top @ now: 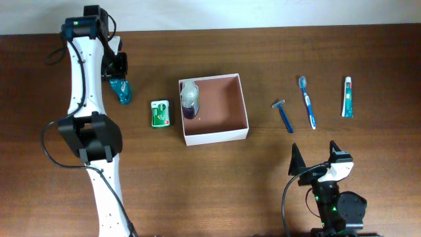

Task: Pack container
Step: 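Close the left gripper on the Listerine bottle cap, then lift the Listerine bottle and carry it into the pink box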

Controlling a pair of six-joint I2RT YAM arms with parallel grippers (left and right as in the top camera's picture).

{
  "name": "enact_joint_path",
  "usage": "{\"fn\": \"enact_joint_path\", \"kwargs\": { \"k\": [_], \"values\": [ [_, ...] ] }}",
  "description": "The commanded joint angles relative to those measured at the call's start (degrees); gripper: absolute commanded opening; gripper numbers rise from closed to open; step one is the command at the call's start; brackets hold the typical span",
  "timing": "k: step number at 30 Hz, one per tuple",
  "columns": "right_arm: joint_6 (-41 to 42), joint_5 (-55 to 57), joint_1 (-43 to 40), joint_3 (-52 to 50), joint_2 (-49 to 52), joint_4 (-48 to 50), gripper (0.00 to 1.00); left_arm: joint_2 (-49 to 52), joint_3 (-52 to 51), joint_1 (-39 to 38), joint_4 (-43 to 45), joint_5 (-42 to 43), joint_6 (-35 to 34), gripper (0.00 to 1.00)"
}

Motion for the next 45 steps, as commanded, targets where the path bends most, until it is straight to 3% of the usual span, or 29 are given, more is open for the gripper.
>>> {"fn": "enact_joint_path", "kwargs": {
  "k": [1,6,9,14,18,26,32,40,45],
  "values": [
    [-0.4,-0.7,-0.5,-0.5,-0.5,0.0,0.99,0.2,5.5,0.0,-1.6,-0.2,0.2,0.23],
    [-0.4,-0.7,-0.5,-0.5,-0.5,0.0,0.99,0.1,14.1,0.0,-4.4,2.0,-0.6,0.21],
    [-0.4,-0.7,-0.5,-0.5,-0.5,0.0,0.99,-0.4,22.4,0.0,-5.4,10.5,-2.1,0.21],
    [-0.4,-0.7,-0.5,-0.5,-0.5,0.0,0.99,-5.8,23.3,-0.4,-2.7,20.8,-7.6,0.16],
    [-0.4,-0.7,-0.5,-0.5,-0.5,0.0,0.98,-11.1,23.3,-3.0,-2.6,22.6,-7.5,0.15],
    [-0.4,-0.7,-0.5,-0.5,-0.5,0.0,0.99,-21.5,23.3,-14.1,-2.1,18.8,-7.5,0.15],
    [-0.4,-0.7,-0.5,-0.5,-0.5,0.0,0.99,-22.3,22.3,-23.8,-2.7,14.3,-7.5,0.16],
    [-0.4,-0.7,-0.5,-0.5,-0.5,0.0,0.99,-22.3,10.5,-33.4,-1.6,-0.3,-13.6,0.16],
    [-0.4,-0.7,-0.5,-0.5,-0.5,0.0,0.99,-22.3,1.2,-35.1,3.0,-2.9,-16.4,0.16]
  ]
}}
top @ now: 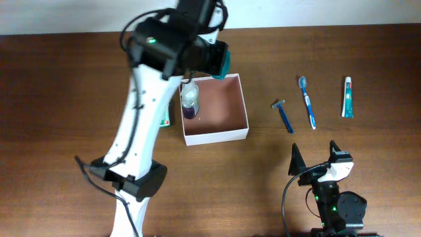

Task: Pack container
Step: 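Lift the Listerine bottle and carry it into the pink box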

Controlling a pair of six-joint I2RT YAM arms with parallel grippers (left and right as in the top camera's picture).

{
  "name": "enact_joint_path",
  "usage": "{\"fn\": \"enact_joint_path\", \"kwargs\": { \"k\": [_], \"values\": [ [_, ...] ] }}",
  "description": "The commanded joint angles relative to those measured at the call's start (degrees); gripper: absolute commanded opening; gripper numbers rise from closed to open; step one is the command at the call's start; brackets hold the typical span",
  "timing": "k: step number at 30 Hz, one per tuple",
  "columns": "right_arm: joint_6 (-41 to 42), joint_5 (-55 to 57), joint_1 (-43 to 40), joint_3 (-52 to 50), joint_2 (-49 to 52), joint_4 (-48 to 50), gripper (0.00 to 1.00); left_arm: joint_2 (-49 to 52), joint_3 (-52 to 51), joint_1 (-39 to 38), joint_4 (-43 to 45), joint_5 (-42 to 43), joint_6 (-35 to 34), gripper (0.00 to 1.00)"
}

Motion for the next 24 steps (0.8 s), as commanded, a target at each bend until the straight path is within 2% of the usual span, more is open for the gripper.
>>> {"fn": "enact_joint_path", "kwargs": {
  "k": [1,5,14,24],
  "values": [
    [-0.4,-0.7,-0.5,-0.5,-0.5,0.0,0.99,-0.3,-5.2,-0.5,3.2,-4.6,-3.8,0.16],
    [-0.4,-0.7,-0.5,-0.5,-0.5,0.0,0.99,-0.3,-12.1,-0.5,5.9,-8.9,-8.2,0.16],
    [-0.4,-0.7,-0.5,-0.5,-0.5,0.0,0.99,-0.3,-26.8,-0.5,10.5,-8.0,-8.4,0.16],
    [-0.4,-0.7,-0.5,-0.5,-0.5,0.0,0.98,-0.3,-33.2,-0.5,16.1,-8.0,-8.4,0.17]
  ]
}}
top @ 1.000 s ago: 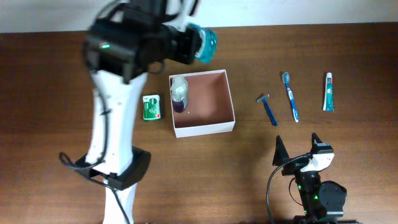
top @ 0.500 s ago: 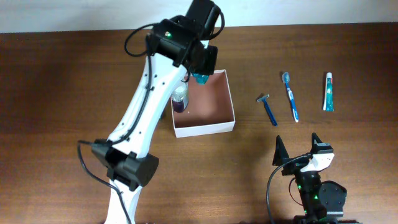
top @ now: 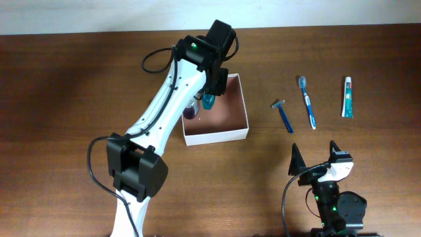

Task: Pack container
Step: 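Lift the Listerine bottle and carry it into the pink box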

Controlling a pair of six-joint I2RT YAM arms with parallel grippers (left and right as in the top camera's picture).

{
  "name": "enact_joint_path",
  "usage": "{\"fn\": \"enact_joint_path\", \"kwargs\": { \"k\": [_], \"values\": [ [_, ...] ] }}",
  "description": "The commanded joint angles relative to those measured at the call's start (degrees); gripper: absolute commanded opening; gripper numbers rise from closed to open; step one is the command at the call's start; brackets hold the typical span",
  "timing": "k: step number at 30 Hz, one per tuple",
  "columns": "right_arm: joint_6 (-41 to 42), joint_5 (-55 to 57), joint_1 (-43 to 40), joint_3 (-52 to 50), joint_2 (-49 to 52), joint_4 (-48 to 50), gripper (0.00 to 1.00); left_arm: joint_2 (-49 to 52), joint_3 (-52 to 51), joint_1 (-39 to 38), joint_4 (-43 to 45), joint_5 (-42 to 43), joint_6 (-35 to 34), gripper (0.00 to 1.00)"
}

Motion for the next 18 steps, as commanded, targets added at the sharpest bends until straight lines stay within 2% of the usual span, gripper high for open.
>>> {"fn": "enact_joint_path", "kwargs": {
  "k": [1,2,3,9,18],
  "values": [
    [-0.4,-0.7,-0.5,-0.5,-0.5,0.0,0.99,-0.3,-1.0,0.0,1.6,-0.9,-0.8,0.17],
    [-0.4,-0.7,-0.5,-0.5,-0.5,0.0,0.99,-0.3,-1.2,0.0,1.9,-0.9,-0.8,0.28],
    [-0.4,-0.7,-0.5,-0.5,-0.5,0.0,0.98,-0.3,-1.5,0.0,2.3,-1.2,-0.7,0.28],
    [-0.4,-0.7,-0.5,-0.5,-0.5,0.0,0.99,-0.2,-2.8,0.0,6.5,-2.4,-0.7,0.28],
    [-0.4,-0.7,-0.5,-0.5,-0.5,0.0,0.99,0.1,-3.2,0.0,7.0,-2.8,-0.8,0.28]
  ]
}}
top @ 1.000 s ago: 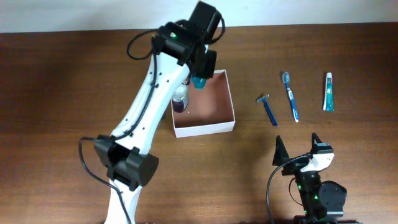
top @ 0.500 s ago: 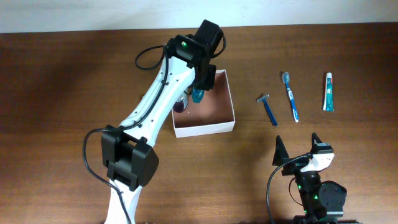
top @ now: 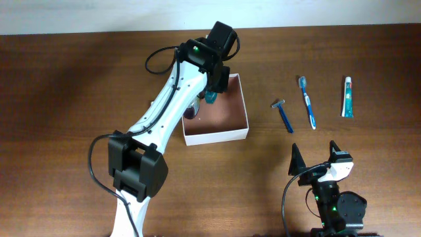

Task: Pack container
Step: 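Lift the Listerine bottle and carry it into the pink box, then lower the Listerine bottle beside the soap bottle and release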

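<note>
A white box (top: 217, 137) with a brown-pink floor stands mid-table. My left gripper (top: 212, 92) reaches into its back-left part from above, shut on a small teal bottle (top: 210, 98) held low over the floor. A clear bottle with purple liquid (top: 191, 110) lies in the box's left side, mostly covered by the arm. The arm also hides the table just left of the box. My right gripper (top: 314, 163) rests open at the near right edge, holding nothing.
To the right of the box lie a blue razor (top: 283, 114), a blue toothbrush (top: 307, 102) and a toothpaste tube (top: 346, 97), each apart from the others. The left arm (top: 164, 125) slants across the table from the near edge to the box.
The left gripper with the teal bottle has shifted slightly toward the back of the box, still inside it. The right arm has not moved.
My left gripper was at the teal bottle on the far-left table, with a green packet lying left of the box. Then it held the bottle above the box's back edge. After that it was down inside the box with the bottle, where it still is.
</note>
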Controlling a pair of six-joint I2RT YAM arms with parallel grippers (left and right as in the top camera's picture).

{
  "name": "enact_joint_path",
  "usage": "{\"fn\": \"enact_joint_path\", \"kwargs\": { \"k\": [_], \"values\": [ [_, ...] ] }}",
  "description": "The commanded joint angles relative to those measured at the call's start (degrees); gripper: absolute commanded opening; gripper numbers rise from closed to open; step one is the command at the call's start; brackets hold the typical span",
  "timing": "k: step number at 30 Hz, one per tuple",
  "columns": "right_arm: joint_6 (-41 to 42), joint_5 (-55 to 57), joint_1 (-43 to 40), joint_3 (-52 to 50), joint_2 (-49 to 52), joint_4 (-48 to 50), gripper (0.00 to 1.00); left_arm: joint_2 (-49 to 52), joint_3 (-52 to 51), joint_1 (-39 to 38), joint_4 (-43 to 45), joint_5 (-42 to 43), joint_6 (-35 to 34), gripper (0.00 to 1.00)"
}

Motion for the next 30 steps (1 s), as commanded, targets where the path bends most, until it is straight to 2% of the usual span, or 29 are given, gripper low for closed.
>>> {"fn": "enact_joint_path", "kwargs": {
  "k": [1,15,23,25,30],
  "values": [
    [-0.4,-0.7,-0.5,-0.5,-0.5,0.0,0.99,0.1,-0.4,0.0,0.4,-1.4,-0.8,0.28],
    [-0.4,-0.7,-0.5,-0.5,-0.5,0.0,0.99,0.2,-6.6,0.0,3.2,-1.5,-0.7,0.28],
    [-0.4,-0.7,-0.5,-0.5,-0.5,0.0,0.98,0.2,-6.6,0.0,4.7,-2.1,-0.3,0.35],
    [-0.4,-0.7,-0.5,-0.5,-0.5,0.0,0.99,0.2,-6.6,0.1,4.7,-3.5,-0.3,0.4],
    [-0.4,-0.7,-0.5,-0.5,-0.5,0.0,0.99,0.2,-6.6,0.7,4.7,-4.4,-0.3,0.42]
  ]
}}
